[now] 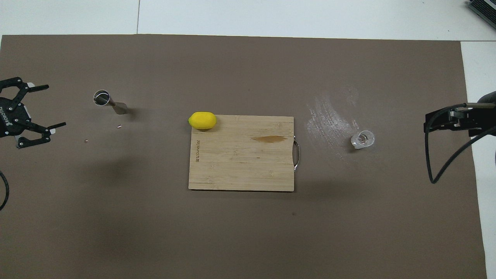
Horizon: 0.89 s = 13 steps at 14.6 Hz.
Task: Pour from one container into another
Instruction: 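Move the left gripper toward the small metal cup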
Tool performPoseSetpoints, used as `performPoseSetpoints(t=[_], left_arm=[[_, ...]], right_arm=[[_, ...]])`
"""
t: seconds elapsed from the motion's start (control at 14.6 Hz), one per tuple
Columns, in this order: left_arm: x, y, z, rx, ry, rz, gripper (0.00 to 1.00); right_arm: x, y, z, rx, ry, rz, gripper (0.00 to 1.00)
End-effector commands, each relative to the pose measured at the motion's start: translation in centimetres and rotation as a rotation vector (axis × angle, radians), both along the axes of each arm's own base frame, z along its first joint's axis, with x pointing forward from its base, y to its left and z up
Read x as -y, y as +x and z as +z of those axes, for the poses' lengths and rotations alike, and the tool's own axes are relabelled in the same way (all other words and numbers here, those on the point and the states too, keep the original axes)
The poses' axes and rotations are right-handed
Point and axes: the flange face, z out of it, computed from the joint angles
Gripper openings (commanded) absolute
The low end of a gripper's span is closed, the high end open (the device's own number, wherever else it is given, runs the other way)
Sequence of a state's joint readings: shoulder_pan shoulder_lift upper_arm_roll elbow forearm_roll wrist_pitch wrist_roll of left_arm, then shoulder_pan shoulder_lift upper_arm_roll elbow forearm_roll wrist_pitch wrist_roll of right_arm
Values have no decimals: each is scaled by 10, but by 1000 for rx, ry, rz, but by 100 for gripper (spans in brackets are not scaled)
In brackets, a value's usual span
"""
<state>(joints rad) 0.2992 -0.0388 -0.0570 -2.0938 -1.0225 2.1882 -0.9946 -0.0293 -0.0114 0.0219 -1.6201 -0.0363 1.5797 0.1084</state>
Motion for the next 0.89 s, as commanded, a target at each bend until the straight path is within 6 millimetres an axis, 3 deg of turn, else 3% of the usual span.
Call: performPoseSetpoints(t=[0.0, 0.62, 0.82], left_arm=[[0, -20, -19, -16, -98, 159, 100], [-8, -42, -76, 49, -200, 378, 100], [0, -46, -87, 106, -169, 332, 100]], right_arm=[[2, -5, 2, 7, -7, 18, 100], [3, -5, 1, 5, -7, 17, 100], [2, -5, 2, 7, -7, 18, 100]])
